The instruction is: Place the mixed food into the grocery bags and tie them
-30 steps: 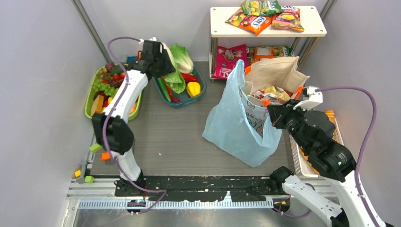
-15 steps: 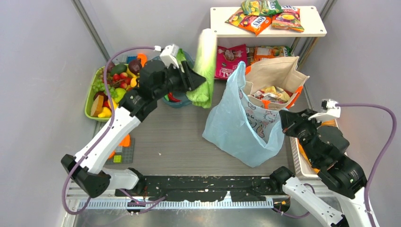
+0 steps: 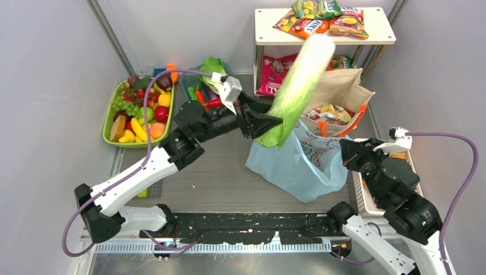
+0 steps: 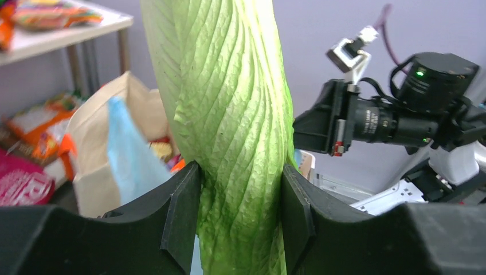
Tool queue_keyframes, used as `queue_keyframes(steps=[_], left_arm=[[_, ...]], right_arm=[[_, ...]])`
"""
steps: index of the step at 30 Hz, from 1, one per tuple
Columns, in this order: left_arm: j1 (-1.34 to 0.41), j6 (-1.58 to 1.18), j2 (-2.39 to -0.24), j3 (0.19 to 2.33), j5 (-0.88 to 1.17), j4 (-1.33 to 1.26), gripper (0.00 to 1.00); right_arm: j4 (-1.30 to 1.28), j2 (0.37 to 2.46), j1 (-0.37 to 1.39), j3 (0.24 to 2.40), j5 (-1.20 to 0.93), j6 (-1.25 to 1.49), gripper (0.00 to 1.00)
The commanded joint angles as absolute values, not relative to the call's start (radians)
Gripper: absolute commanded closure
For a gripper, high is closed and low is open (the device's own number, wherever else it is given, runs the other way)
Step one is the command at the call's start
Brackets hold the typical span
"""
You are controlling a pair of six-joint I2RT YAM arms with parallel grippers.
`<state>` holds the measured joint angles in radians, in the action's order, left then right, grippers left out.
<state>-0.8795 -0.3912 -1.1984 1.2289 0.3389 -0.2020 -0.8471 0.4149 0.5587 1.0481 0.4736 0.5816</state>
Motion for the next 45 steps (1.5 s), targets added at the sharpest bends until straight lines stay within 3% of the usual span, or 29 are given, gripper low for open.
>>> queue_keyframes(steps=[1,15,25,35,41,45], left_arm=[[-0.935,-0.223,-1.248,1.24,0.433,-0.507,1.0],[-0.965,-0.177,-1.578,1.429,0.582,-0.785,1.0],[-0.965,-0.1,-1.732,1.521,0.674,-0.712,1.0],[-0.965,0.17,-1.724,1.35,0.691,-0.601,1.0],[-0.965,0.383,-1.694,1.306,0.643,-0.406,1.0],[-0.965,0.472,-1.63,1.199,0.595,-0.427,1.0]], right_arm=[[-0.822,0.397,0.554,1.052,0.476,0.602,0.95],[-0.828,0.374,0.554,1.055,0.492,0.62,0.95],[-0.841,0.368,0.554,1.077,0.564,0.645,0.95],[-0.842,0.349,0.555,1.091,0.619,0.65,0.95],[-0.849,0.335,0.555,1.094,0.656,0.674,0.95],[-0.863,0.329,0.554,1.101,0.686,0.681,0.95]])
